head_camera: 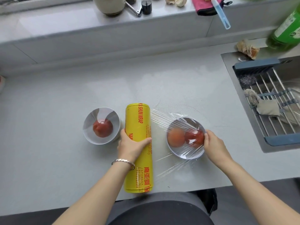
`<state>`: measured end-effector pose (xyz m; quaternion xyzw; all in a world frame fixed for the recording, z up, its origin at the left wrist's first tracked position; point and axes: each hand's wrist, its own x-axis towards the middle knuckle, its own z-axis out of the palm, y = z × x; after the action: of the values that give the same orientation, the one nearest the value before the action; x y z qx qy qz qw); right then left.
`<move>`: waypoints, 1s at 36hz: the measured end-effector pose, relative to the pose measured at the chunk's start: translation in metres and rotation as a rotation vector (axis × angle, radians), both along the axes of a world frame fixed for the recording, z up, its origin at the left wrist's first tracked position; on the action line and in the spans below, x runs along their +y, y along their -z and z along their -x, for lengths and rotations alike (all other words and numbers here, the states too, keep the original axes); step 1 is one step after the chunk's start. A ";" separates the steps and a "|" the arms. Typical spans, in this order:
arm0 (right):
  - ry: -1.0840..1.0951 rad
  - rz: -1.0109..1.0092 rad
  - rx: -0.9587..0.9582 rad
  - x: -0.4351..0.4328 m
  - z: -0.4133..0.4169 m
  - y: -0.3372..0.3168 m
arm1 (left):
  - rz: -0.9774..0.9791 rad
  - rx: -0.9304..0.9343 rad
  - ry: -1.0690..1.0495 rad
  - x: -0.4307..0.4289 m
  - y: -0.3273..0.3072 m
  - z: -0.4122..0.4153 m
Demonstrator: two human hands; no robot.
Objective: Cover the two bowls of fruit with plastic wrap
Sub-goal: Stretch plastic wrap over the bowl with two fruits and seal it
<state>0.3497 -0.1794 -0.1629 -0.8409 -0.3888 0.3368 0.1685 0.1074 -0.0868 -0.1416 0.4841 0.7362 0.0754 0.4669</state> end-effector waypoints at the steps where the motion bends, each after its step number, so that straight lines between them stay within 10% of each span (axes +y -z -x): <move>1: 0.003 0.002 0.004 0.000 0.001 0.000 | 0.003 0.005 0.002 0.001 0.000 0.001; 31: -0.048 0.136 0.003 0.010 0.026 -0.008 | -0.131 0.503 0.142 0.005 -0.007 0.023; 36: -0.078 0.227 -0.155 0.033 0.023 -0.025 | -0.649 0.638 0.460 0.007 0.009 0.019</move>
<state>0.3266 -0.1466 -0.1379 -0.8623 -0.3924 0.3188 0.0286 0.0888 -0.0798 -0.1508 0.7528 0.6550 0.0439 0.0491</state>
